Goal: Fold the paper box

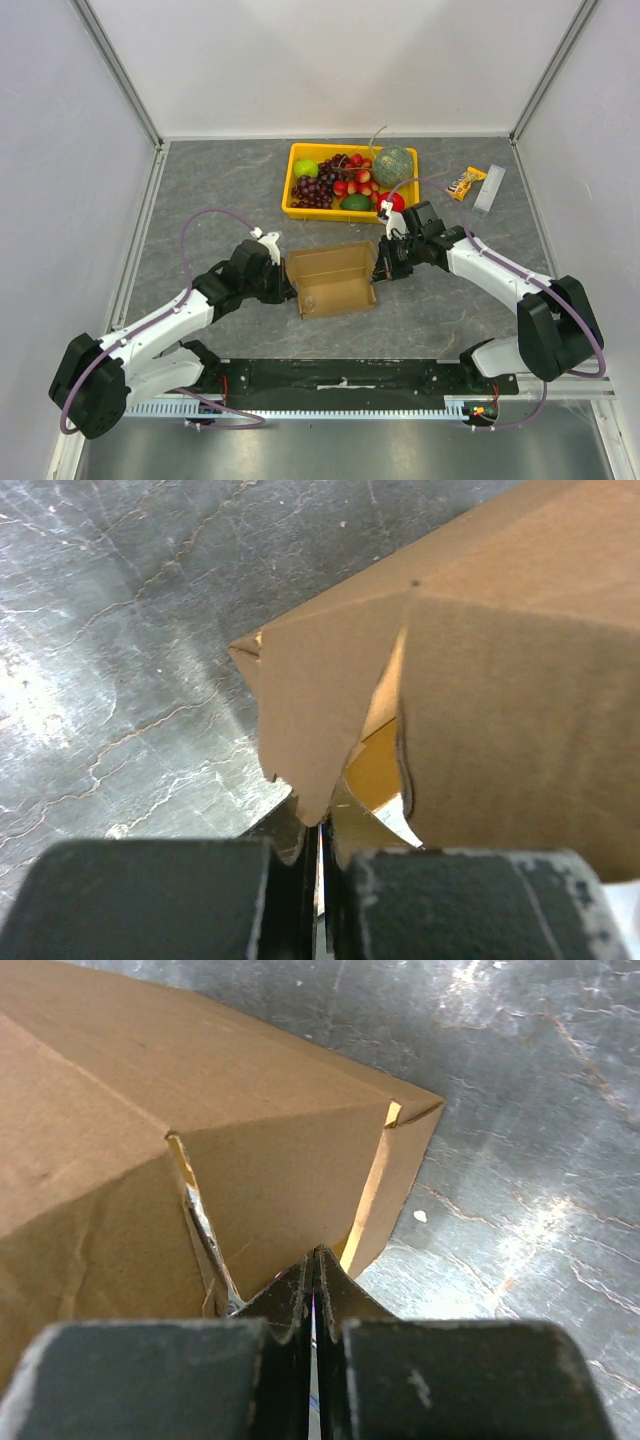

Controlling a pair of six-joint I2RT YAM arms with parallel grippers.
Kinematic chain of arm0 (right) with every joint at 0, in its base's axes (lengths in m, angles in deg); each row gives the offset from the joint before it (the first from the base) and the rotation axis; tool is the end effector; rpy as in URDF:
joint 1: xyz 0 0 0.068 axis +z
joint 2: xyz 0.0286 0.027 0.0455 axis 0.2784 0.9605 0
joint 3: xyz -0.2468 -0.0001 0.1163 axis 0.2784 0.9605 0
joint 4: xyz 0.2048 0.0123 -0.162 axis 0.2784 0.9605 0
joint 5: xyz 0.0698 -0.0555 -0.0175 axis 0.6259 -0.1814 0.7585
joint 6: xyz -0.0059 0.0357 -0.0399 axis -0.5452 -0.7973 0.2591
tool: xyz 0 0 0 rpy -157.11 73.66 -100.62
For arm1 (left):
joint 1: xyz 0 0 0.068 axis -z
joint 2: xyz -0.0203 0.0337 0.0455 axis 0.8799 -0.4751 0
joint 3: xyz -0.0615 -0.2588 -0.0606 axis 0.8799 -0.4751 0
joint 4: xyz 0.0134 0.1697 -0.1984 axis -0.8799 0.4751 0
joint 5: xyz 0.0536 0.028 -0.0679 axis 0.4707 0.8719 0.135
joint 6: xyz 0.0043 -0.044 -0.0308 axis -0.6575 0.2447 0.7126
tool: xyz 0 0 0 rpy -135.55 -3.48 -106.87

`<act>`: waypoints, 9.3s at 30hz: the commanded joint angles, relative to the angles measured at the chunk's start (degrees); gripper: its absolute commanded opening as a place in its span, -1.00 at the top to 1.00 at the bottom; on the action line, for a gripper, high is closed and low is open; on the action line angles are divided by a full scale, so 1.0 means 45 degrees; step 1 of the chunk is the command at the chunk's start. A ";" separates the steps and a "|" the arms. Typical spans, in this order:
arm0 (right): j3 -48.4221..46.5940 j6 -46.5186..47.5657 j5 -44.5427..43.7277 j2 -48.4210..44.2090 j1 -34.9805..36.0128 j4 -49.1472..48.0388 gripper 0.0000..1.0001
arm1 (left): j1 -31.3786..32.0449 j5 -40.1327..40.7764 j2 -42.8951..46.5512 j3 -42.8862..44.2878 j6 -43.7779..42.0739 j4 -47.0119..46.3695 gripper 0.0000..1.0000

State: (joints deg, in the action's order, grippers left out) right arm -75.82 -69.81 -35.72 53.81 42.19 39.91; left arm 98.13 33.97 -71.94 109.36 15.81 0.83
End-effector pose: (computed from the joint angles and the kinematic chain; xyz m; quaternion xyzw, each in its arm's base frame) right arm 0.2331 0.1342 0.2065 -0.0799 0.9273 0.3436 0.1252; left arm 0.1596 -0.1258 0.1980 0.0703 0.9204 -0.2783 0.2655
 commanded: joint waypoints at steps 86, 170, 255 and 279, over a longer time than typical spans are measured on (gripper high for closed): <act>-0.3287 0.0959 -0.3063 0.1454 0.1347 0.3895 0.64 | -0.1449 -0.0624 -0.0907 0.3173 -0.0323 0.3566 0.81; -0.1276 0.0296 0.0096 -0.0089 0.1347 0.3528 0.67 | -0.1312 -0.4056 0.0344 0.0947 0.0655 0.1948 0.96; -0.0006 0.0080 -0.3496 -0.1183 0.6209 -0.0655 0.82 | -0.1058 -0.1596 0.2180 -0.0987 0.2315 0.1888 0.96; -0.0201 -0.0056 -0.4652 -0.1767 0.6932 -0.0555 0.80 | -0.1077 -0.1440 0.2160 -0.1046 0.2315 0.1908 0.95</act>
State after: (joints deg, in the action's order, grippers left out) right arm -75.89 -69.68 -57.07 49.92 73.07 38.38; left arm 93.23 26.63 -62.39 104.74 24.88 10.71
